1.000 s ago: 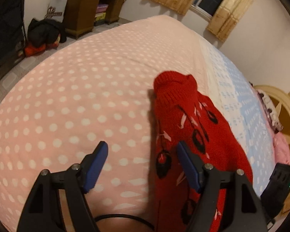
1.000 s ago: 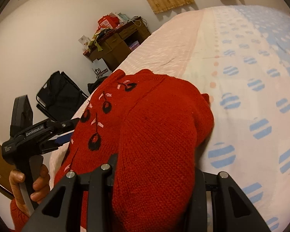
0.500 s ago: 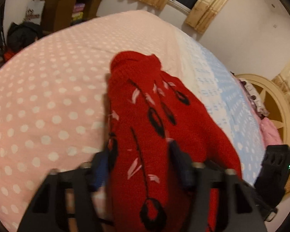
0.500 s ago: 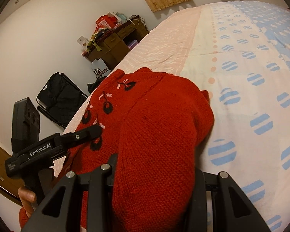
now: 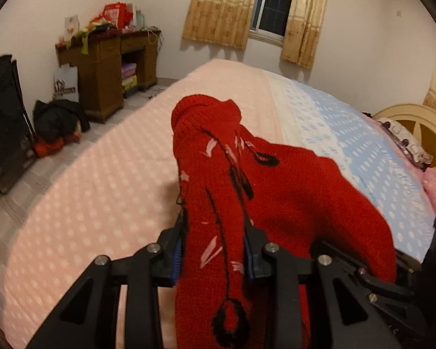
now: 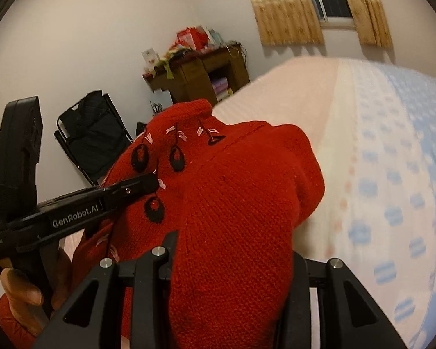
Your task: Fold small clothes
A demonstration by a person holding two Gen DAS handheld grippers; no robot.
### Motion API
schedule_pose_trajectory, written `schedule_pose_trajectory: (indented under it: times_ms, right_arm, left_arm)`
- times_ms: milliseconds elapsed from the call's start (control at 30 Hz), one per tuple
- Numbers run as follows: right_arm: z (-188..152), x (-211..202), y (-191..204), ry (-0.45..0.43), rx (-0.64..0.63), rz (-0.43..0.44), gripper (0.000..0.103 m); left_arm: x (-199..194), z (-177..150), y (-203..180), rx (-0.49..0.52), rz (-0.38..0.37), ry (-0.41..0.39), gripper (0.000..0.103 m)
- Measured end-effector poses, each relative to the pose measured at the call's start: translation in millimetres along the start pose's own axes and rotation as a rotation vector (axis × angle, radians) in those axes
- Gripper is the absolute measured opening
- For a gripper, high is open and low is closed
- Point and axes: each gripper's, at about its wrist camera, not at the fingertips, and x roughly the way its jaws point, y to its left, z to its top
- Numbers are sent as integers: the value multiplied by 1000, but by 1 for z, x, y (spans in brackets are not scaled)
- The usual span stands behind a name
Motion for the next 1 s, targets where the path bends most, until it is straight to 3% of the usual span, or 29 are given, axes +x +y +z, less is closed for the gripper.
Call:
schedule_pose_trajectory:
  times_ms: [100,233,300,667,800,1000]
  right_arm:
    - [7,19,0,-14,-62,-64,37]
    - [-4,57,-11,68,-57,-127,37]
    - [-10,61,-17,51,-30,-113,37]
    - [-15,66,-22,39,3,-101,39]
    - [-19,66,-37,102,308,-18,39]
    - [-21,66,-37,99,298,1,39]
  left_arm:
    - [23,3,1,16,42,20,34]
    - [54,-8,1,61,112,83,34]
    - [59,-12,2,72,133,79,34]
    - [61,-16,2,77,133,51,37]
    - [64,-8,9,68,107,93,39]
    - [64,-4,17,135,53,136,45]
